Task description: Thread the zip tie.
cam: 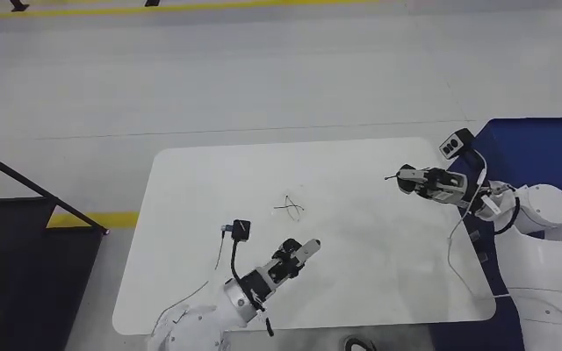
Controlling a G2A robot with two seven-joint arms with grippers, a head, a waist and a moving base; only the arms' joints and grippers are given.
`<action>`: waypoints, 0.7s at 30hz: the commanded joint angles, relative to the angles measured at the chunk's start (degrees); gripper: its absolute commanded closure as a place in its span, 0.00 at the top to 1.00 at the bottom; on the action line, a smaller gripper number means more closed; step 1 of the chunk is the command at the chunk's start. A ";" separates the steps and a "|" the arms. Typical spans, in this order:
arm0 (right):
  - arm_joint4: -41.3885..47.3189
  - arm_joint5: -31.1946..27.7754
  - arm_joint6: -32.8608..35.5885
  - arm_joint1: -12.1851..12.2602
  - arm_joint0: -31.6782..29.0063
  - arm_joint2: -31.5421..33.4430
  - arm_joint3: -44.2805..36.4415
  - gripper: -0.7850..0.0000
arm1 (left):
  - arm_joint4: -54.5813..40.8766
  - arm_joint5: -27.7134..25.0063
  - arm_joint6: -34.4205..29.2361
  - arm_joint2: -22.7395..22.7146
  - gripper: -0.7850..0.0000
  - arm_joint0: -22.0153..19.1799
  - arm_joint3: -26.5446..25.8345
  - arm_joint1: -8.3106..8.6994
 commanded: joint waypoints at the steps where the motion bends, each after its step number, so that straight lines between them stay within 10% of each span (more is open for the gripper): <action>1: 2.40 0.93 0.32 0.29 0.39 2.04 1.62 0.00 | 14.82 7.23 4.20 8.65 1.00 -11.31 3.03 -1.98; 4: 2.40 0.93 0.32 0.29 0.39 2.04 1.62 0.00 | 24.02 13.63 7.48 16.07 1.00 -19.18 6.30 -4.42; 17: 2.40 0.93 0.32 0.29 0.39 2.04 1.62 0.00 | 24.57 13.93 7.30 15.99 1.00 -19.19 6.83 -4.39; 21: 2.40 0.93 0.32 0.29 0.39 2.04 1.62 0.00 | 28.08 20.37 -2.79 16.34 1.00 -27.65 11.60 -5.86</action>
